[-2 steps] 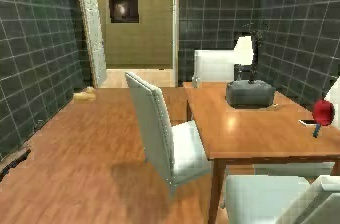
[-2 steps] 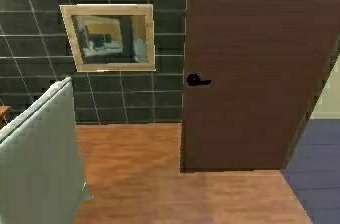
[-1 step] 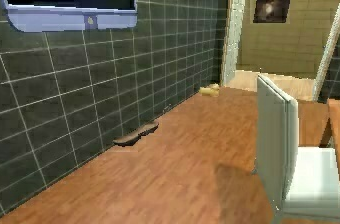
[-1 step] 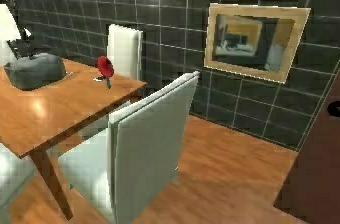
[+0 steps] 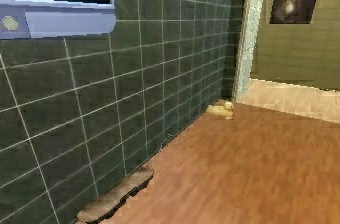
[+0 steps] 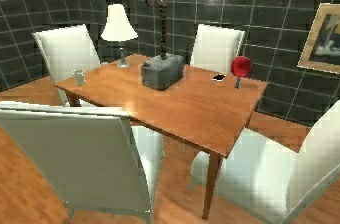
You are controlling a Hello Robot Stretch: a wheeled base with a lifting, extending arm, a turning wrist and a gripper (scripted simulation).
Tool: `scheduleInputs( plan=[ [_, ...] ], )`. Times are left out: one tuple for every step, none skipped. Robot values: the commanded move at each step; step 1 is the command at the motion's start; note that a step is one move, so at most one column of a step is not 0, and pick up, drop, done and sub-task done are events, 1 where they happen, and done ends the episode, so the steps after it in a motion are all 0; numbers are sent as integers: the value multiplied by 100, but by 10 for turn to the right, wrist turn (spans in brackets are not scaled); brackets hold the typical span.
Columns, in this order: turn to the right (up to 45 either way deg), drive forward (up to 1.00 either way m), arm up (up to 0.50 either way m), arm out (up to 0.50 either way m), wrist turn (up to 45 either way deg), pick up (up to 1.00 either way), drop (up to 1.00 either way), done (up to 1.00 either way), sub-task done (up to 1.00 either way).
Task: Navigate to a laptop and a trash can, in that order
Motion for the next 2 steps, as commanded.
scheduleInputs(
  plan=[
    [-90,0,0,0,0,0,0,0,0],
    [0,30,0,0,0,0,0,0,0]
  ],
)
